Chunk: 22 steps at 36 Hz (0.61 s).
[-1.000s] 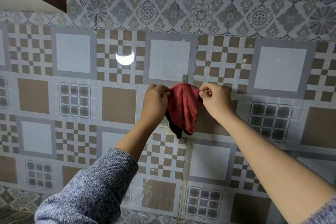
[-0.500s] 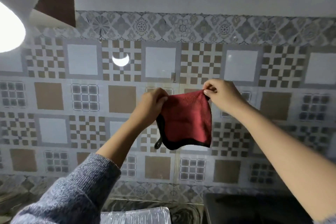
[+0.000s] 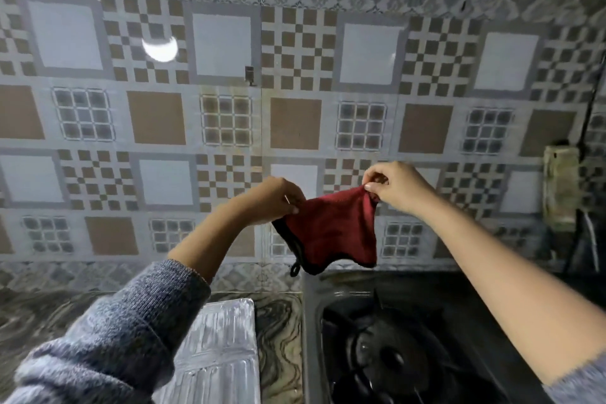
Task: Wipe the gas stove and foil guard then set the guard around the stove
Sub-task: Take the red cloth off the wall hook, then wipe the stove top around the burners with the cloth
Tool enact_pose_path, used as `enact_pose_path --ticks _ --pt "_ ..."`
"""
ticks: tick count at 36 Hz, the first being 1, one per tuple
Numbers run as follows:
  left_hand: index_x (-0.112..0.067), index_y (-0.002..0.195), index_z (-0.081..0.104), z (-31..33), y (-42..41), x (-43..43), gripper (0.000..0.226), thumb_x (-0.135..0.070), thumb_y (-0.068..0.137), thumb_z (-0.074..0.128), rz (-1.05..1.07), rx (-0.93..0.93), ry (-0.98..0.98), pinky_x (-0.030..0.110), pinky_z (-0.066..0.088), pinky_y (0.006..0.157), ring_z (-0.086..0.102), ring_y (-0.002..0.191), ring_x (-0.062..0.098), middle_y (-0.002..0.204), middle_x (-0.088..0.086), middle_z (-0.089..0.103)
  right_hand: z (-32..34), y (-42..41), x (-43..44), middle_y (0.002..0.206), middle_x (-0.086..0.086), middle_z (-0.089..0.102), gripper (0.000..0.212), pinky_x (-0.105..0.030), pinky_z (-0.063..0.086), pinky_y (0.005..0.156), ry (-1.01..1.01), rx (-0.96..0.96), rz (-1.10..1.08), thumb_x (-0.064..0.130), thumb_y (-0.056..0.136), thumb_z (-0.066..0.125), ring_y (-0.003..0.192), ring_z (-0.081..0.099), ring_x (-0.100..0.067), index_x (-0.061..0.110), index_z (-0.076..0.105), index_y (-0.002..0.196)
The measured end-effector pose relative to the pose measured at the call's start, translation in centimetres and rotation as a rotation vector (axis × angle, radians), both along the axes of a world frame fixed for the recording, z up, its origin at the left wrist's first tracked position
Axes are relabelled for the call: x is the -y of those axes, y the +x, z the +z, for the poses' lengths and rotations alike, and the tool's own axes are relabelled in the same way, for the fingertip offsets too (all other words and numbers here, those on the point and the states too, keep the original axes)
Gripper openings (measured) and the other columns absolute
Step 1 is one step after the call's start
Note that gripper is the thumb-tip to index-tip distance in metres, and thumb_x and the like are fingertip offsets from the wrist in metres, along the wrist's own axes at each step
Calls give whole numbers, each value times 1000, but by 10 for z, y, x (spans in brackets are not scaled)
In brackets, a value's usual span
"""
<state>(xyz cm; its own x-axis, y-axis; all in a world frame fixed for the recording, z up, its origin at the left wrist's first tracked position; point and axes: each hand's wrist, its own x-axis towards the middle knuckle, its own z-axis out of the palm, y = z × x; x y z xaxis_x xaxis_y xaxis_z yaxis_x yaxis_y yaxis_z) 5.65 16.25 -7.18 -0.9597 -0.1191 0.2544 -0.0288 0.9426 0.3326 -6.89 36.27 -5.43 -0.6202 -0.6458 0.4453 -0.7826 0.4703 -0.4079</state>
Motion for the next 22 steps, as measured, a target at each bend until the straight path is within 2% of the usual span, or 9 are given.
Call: enact_pose_path --ticks 5,7,11,14,18,20,22 --pt "-10 105 69 -22 -46 -25 23 -3 85 59 122 48 -26 21 45 78 59 88 13 105 5 69 -19 -53 -12 88 0 61 10 -22 40 75 113 51 36 11 87 60 83 56 -13 9 67 94" --pt "-8 104 70 -28 -61 -30 23 -1 85 58 187 30 2 23 46 78 62 90 17 105 9 69 -27 -71 -10 89 -1 61 9 -21 39 74 107 68 55 10 87 59 84 56 -14 9 67 93" --pt "-9 100 71 -36 -81 -40 28 2 85 51 365 -156 95 35 54 82 65 91 25 102 12 70 -36 -101 -2 86 -1 63 10 -21 39 73 -33 86 69 7 88 56 83 58 -16 10 66 88" --pt "-9 101 71 -45 -86 -46 30 2 85 48 431 -246 95 34 53 81 64 92 26 104 11 68 -47 -110 3 86 -2 63 11 -23 41 73 -94 54 108 7 90 54 80 57 -17 9 64 89" --pt "-7 106 70 -75 -80 -51 30 0 85 50 443 -169 82 30 47 88 62 100 26 109 12 67 -83 -114 4 92 -1 60 11 -24 41 78 -12 54 174 10 91 53 87 55 -16 11 63 89" --pt "-7 105 71 -96 -70 -54 30 2 84 51 421 -116 114 33 48 87 62 97 27 105 13 68 -103 -112 1 88 1 59 10 -23 38 77 51 101 198 10 90 54 84 53 -14 12 64 87" --pt "-7 104 71 -114 -58 -59 30 2 83 52 390 -72 135 30 47 85 62 96 24 103 11 68 -123 -109 -4 87 2 60 11 -23 38 75 102 171 227 10 90 55 81 55 -14 15 64 85"
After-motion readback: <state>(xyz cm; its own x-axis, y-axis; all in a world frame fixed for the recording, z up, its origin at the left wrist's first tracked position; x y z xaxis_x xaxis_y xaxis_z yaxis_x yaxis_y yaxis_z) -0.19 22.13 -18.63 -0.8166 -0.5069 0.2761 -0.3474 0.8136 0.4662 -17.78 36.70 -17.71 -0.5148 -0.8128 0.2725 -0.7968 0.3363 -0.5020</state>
